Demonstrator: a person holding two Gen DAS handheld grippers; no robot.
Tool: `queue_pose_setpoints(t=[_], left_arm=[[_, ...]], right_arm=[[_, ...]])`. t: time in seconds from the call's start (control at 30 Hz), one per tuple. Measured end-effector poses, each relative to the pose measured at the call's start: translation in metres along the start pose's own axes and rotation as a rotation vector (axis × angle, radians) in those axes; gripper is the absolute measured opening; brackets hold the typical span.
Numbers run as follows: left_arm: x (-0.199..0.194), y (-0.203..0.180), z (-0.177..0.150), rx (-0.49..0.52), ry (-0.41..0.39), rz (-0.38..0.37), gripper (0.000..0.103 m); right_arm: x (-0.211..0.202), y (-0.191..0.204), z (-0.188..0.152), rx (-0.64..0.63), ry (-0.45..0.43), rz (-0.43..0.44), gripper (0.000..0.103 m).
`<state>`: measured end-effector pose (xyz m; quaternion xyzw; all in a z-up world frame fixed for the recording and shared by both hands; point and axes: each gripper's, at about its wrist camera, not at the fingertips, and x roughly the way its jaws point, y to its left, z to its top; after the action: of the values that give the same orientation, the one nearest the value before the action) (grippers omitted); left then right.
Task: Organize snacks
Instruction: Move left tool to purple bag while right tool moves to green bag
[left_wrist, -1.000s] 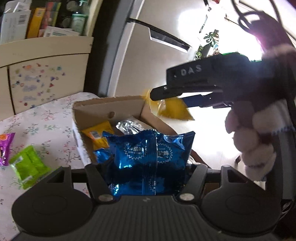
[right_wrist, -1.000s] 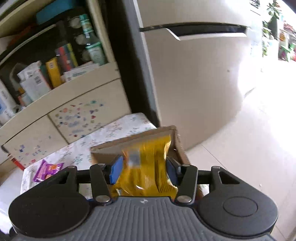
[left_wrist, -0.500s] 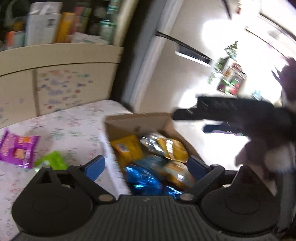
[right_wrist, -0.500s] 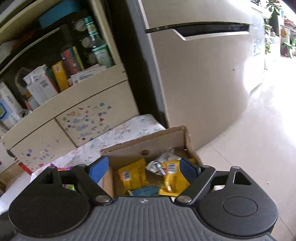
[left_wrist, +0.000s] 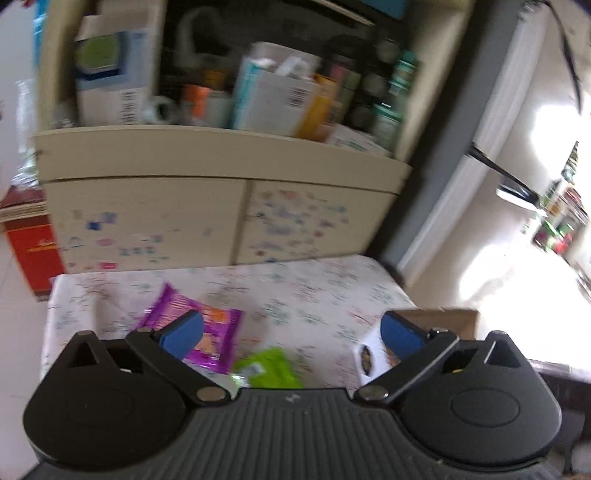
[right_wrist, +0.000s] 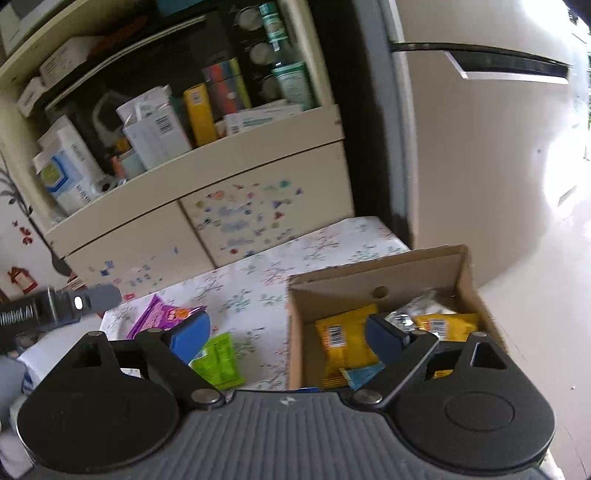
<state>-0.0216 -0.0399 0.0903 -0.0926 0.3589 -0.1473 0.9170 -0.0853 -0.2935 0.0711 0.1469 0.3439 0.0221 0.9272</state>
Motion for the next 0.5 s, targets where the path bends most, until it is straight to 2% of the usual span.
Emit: queue_pose_setpoints(t=[0.2, 0.5], left_arm=[[0.008, 0.034, 0.009, -0.079, 0.014, 0.089, 0.102], [0.047, 0.078, 0.008, -0.193, 0.08, 0.19, 0.102]], right_arm=[[0.015, 0.021, -0.004, -0.038, 0.031, 0.036, 0.094], [0.049, 0.052, -0.014, -0.089, 0.105, 0.073, 0.094]])
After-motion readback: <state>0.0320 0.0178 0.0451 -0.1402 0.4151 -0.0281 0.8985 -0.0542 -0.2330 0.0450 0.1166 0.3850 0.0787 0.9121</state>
